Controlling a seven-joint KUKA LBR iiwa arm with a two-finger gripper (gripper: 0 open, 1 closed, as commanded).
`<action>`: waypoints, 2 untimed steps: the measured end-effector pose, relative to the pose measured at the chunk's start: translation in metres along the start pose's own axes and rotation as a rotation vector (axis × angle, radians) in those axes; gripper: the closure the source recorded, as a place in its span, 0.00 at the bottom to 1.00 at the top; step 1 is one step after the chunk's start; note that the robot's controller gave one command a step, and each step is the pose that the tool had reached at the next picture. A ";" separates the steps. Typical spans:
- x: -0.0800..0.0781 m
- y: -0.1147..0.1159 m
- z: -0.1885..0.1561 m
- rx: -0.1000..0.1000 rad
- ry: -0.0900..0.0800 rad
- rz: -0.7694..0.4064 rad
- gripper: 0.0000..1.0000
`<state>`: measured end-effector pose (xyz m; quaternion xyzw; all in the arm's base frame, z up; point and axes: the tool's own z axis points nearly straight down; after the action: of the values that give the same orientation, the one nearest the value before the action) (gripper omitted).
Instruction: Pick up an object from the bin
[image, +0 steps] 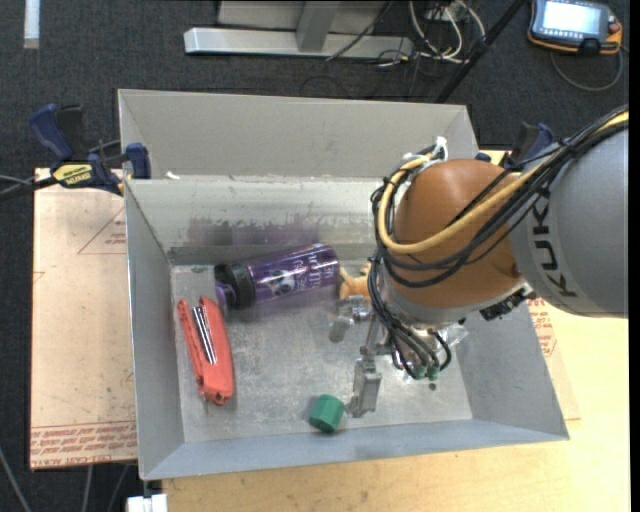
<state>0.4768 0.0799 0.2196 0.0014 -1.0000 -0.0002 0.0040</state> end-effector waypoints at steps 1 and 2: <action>-0.002 -0.001 -0.004 -0.001 -0.008 0.003 0.00; -0.004 -0.001 0.040 0.000 -0.008 -0.171 0.00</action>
Offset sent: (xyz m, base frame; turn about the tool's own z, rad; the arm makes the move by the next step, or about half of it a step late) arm 0.0059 -0.0046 -0.1496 -0.5896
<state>0.4803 0.0786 0.1797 0.0867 -0.9962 -0.0007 -0.0001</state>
